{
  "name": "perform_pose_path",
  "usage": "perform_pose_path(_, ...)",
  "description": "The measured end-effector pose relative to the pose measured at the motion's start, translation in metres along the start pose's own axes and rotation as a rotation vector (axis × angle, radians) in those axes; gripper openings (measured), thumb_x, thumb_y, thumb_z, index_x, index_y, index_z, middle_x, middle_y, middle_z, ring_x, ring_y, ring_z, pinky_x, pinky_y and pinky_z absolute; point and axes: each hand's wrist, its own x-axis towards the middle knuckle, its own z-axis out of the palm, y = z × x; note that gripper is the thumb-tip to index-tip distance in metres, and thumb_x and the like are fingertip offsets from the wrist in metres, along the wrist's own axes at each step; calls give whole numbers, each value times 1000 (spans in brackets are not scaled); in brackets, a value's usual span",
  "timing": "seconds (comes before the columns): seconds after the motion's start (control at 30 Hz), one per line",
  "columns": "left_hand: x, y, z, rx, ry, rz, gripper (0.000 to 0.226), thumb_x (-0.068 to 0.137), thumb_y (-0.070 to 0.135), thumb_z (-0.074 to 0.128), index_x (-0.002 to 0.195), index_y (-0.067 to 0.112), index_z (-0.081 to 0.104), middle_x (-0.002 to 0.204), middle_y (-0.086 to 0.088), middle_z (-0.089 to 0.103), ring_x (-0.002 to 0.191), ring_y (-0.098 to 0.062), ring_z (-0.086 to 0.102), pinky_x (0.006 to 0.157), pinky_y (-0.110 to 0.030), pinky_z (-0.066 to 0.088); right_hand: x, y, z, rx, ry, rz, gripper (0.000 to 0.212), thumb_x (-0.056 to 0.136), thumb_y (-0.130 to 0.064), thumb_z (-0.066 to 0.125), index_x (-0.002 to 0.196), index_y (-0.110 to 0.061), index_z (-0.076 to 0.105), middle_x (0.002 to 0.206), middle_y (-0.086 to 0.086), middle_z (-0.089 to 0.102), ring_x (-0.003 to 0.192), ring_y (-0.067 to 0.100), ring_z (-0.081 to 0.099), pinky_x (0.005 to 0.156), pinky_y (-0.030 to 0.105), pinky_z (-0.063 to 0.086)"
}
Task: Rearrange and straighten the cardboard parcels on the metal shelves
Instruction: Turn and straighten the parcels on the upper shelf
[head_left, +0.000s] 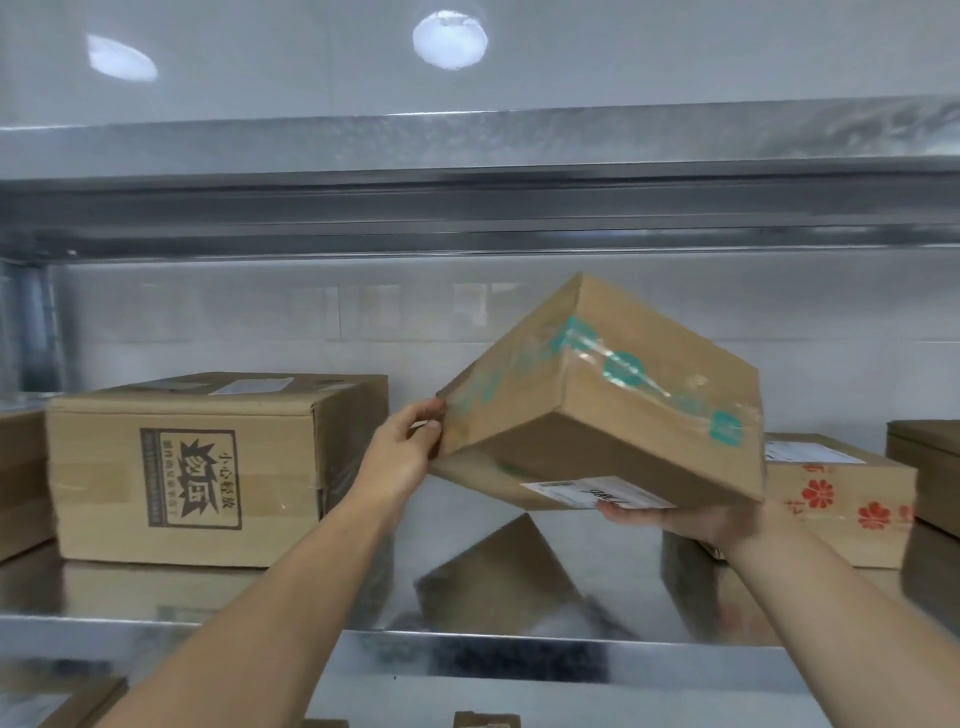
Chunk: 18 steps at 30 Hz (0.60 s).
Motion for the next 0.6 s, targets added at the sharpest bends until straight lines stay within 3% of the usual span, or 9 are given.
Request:
perform_pose_path(0.03,2,-1,-2,2,17,-4,30,104,8,51,130,11,65,122,-6,66,91,-1,60,76,-8,44,1,-2,-1,177,21,-24,84,77,-46,85,120,15,48,131,41,49,134,53,39,108,63,29)
perform_pose_path(0.07,3,-2,-5,-12,31,-16,29,105,11,51,131,12,65,125,-3,64,96,-2,58,82,-12,41,1,-7,-8,328,27,-1,67,99,-50,57,129,9,46,131,42,47,140,54,32,107,63,27)
perform_pose_path(0.13,5,-4,-8,-69,43,-65,30,105,19,52,133,19,63,127,3,61,108,-6,54,97,-22,34,6,-8,-19,532,75,35,64,105,-54,32,126,3,52,108,35,54,129,56,40,100,64,31)
perform_pose_path(0.23,6,-4,-6,-224,21,-181,35,104,34,53,139,32,54,132,9,57,122,-12,49,110,-36,30,6,-7,-15,460,0,44,72,99,-64,33,123,-1,60,103,32,67,98,62,56,83,77,38)
perform_pose_path(0.3,6,-1,-3,-320,26,-244,32,104,38,52,137,36,53,121,11,59,112,-14,56,106,-39,38,2,-7,-8,425,-113,55,71,95,-64,36,119,-3,62,103,36,70,92,69,59,85,84,33)
perform_pose_path(0.4,5,4,2,-356,71,-202,26,105,32,52,131,32,55,111,13,60,99,-7,57,79,-32,49,-3,-1,-6,421,-94,-24,74,91,-67,37,105,1,62,92,40,66,110,72,44,97,82,18)
perform_pose_path(0.43,6,6,3,-337,94,-176,27,106,32,51,132,30,56,112,12,61,99,-6,57,78,-32,49,-2,-1,-8,435,-64,-31,80,94,-69,31,109,4,61,99,41,65,118,72,37,99,81,15)
perform_pose_path(0.53,12,9,2,-242,174,-132,31,103,44,51,126,28,64,119,6,67,106,-12,62,97,-38,49,10,-6,-13,447,-79,12,83,98,-67,27,140,-1,52,133,36,58,128,69,38,103,85,15)
perform_pose_path(0.6,16,7,-1,-93,250,-120,42,93,58,47,111,28,70,117,2,69,112,-23,62,106,-48,47,19,-10,-19,403,-29,-49,76,99,-68,31,138,-9,58,122,29,69,116,62,57,97,84,32)
